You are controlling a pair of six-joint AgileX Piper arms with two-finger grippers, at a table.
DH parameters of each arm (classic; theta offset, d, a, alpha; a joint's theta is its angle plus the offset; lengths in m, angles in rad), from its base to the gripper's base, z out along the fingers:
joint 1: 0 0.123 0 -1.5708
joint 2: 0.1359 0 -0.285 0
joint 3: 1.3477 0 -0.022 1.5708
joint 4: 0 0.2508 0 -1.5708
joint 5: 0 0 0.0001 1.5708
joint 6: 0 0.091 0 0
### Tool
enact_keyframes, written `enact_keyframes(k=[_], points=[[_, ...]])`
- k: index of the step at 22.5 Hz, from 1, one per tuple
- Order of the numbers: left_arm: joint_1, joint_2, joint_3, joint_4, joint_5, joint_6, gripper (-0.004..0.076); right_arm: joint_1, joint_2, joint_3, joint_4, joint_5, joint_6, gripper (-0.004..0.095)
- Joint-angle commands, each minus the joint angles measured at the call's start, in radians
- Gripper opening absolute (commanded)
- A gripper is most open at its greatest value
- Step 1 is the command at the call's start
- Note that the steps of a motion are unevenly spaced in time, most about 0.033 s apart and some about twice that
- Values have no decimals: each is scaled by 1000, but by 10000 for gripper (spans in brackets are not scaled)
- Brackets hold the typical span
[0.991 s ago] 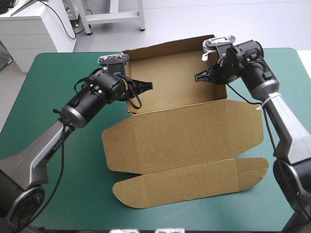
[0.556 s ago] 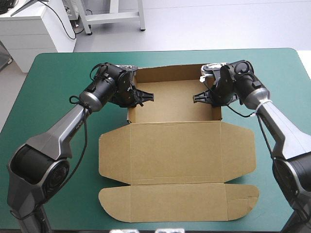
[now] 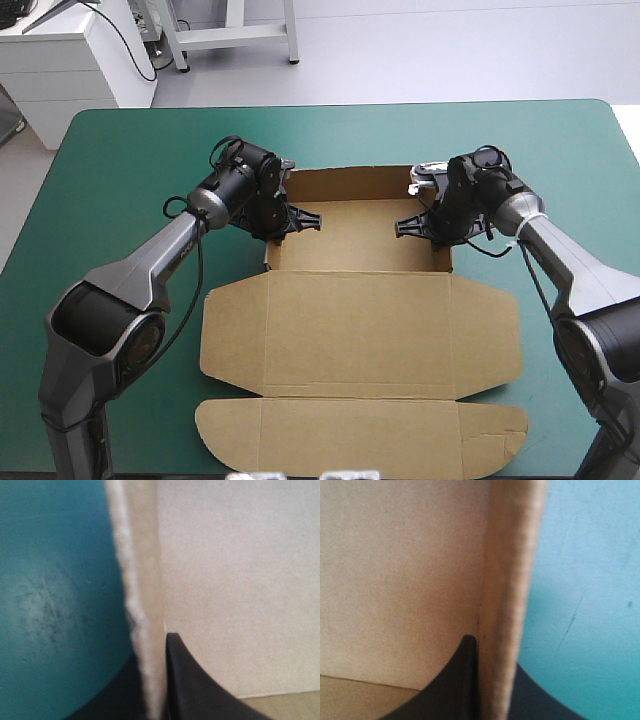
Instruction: Fold the box
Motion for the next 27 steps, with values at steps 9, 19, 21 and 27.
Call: enact_keyframes(k=[9, 19, 21, 27], points=[[-1, -44, -35, -4, 74, 106, 202, -47, -18, -49, 147, -6, -105, 612], [-1, -60, -322, 51, 76, 156, 445, -48, -18, -302, -4, 110, -11, 688], [-1, -93, -332, 51, 76, 194, 429, -48, -25, -338, -45, 160, -11, 688], [-4, -313, -254, 115, 76, 320, -6, -46, -112, -320, -65, 190, -18, 687]])
